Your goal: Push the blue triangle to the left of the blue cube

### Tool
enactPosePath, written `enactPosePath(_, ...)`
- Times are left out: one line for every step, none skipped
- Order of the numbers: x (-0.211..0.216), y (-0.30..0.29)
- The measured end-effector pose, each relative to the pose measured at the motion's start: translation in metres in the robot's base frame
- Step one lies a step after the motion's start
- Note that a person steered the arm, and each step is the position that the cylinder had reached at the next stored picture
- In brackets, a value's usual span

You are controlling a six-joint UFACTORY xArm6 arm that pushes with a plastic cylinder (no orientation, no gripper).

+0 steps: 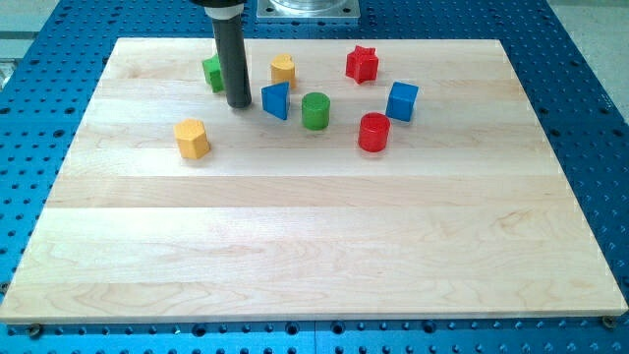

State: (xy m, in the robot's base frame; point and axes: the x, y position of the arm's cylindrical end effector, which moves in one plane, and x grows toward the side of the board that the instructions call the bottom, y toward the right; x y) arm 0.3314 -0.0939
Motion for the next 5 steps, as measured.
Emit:
enactPosePath(0.0,0.039)
enactPosePath(-0.005,0.108)
enactPosePath(-0.023,0.157)
enactPosePath(-0.056,0.213)
enactPosePath(-0.094,0.234)
